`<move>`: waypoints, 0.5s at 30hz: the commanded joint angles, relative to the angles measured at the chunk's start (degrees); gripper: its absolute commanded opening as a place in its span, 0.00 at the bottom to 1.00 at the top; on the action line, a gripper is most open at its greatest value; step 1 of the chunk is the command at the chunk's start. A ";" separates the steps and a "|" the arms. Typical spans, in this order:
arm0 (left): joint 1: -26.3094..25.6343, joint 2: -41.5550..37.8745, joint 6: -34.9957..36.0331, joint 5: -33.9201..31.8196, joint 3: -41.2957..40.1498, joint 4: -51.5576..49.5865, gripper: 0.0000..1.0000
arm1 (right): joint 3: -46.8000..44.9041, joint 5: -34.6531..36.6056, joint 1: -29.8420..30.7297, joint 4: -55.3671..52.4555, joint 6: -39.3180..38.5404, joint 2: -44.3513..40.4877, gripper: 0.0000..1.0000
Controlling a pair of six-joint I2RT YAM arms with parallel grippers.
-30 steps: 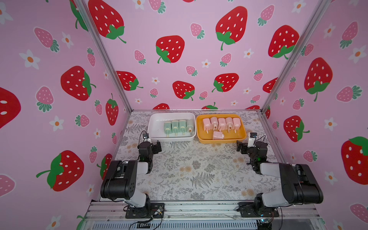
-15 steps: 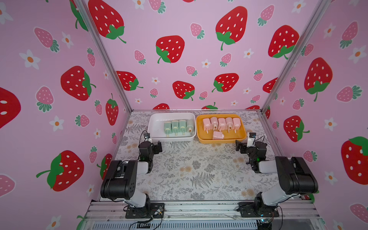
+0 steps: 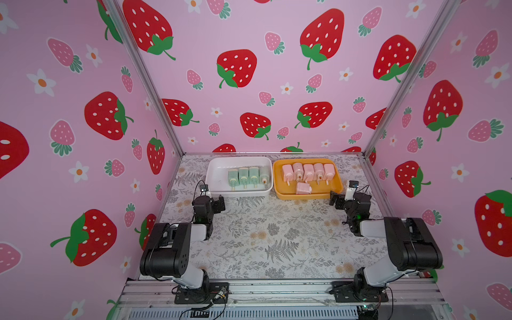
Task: Place the pencil sharpeners by color into the storage box
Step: Reset both arms
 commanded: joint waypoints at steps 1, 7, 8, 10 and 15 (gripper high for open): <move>-0.36 0.13 -0.16 -0.82 1.50 -0.40 1.00 | 0.01 1.01 0.18 -1.57 0.26 0.03 1.00; -0.41 0.12 -0.16 -0.82 1.50 -0.41 1.00 | 0.10 2.18 0.38 -1.66 0.40 0.10 1.00; -0.43 0.09 -0.17 -0.81 1.47 -0.37 1.00 | 0.02 4.80 0.91 -1.58 0.86 0.01 1.00; -0.46 0.09 -0.16 -0.77 1.46 -0.39 1.00 | -0.16 8.32 1.83 -1.05 0.87 0.07 1.00; -0.43 0.10 -0.16 -0.74 1.42 -0.41 1.00 | -0.33 8.96 1.93 -0.88 0.96 -0.02 1.00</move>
